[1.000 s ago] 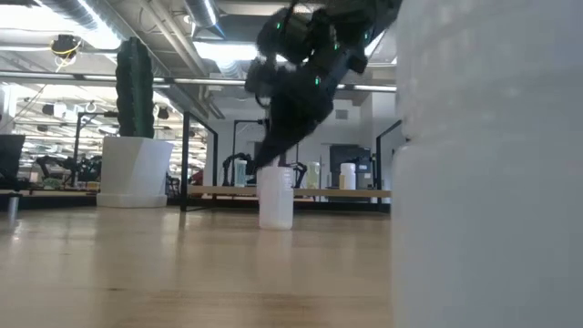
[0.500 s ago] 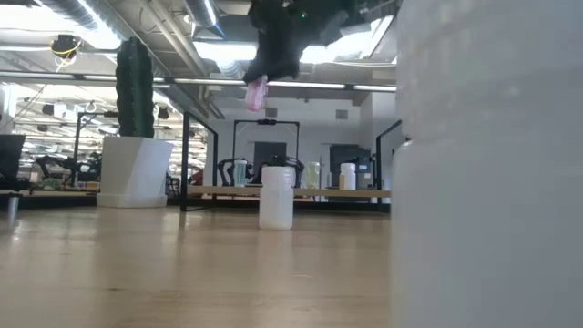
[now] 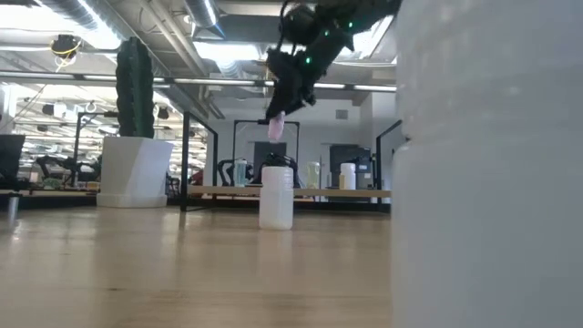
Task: Pick and place medicine bottles onto shelf by color
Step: Put the top left pink pill bottle on the shelf
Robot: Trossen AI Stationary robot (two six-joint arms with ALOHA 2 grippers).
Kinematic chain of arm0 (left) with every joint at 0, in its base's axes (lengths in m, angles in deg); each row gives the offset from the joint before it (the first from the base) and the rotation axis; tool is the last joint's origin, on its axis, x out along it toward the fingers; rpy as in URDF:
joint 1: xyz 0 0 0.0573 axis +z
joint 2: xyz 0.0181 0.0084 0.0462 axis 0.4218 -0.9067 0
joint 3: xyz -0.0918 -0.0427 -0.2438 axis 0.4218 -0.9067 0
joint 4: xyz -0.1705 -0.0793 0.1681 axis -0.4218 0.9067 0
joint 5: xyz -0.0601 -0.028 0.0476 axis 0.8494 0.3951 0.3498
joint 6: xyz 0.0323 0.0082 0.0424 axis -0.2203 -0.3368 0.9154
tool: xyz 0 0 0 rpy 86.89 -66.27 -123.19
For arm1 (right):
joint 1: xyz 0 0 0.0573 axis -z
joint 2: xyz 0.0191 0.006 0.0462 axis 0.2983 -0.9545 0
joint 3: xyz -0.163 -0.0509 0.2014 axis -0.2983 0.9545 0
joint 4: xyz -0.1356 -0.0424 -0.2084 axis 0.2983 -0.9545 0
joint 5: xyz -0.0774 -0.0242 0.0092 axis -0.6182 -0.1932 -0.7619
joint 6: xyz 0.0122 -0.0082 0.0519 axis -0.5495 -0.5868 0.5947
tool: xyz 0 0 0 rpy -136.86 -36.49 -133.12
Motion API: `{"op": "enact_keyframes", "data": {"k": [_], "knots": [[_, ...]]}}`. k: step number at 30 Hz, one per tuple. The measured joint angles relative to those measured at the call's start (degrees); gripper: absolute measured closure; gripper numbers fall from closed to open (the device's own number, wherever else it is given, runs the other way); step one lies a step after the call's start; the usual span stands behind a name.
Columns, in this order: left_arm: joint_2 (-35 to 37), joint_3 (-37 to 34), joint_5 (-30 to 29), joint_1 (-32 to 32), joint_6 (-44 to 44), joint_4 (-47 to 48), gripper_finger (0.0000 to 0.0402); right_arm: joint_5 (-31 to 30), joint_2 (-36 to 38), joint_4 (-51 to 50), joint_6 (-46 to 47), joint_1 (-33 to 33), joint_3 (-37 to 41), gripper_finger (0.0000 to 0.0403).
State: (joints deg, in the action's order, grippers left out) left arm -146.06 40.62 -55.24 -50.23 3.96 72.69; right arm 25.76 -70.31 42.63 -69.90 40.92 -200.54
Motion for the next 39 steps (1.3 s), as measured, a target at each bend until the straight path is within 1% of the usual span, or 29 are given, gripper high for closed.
{"op": "enact_keyframes", "data": {"k": [4,13,15,19,22,33,39], "knots": [[0.0,0.0,0.0,1.4,0.0,-0.1,0.0184,0.2,-2.5,1.2,-1.3,1.4,0.1,0.028],[0.0,0.0,0.0,4.0,-0.3,-0.1,0.0184,0.0,-6.5,9.1,-1.1,3.5,0.1,0.0279],[0.0,0.0,-0.9,4.8,-0.6,-0.2,0.0184,-0.3,-7.1,9.0,-1.1,3.6,0.1,0.0279],[-0.1,0.0,-5.9,6.1,-1.9,-0.2,0.0184,-2.2,-7.3,7.5,-1.0,3.6,0.1,0.0279],[-0.3,0.0,-7.9,7.0,-1.9,-0.3,0.0184,-3.4,-7.3,7.6,-1.0,3.7,0.1,0.0279],[-2.0,0.0,-8.3,7.8,-1.6,-0.3,0.0184,-3.4,-8.4,7.8,-1.2,4.0,0.1,0.0279],[-2.8,0.0,-8.2,7.8,-1.5,-0.3,0.0184,-5.8,-8.4,8.9,-1.5,4.2,0.1,0.0279]]}}
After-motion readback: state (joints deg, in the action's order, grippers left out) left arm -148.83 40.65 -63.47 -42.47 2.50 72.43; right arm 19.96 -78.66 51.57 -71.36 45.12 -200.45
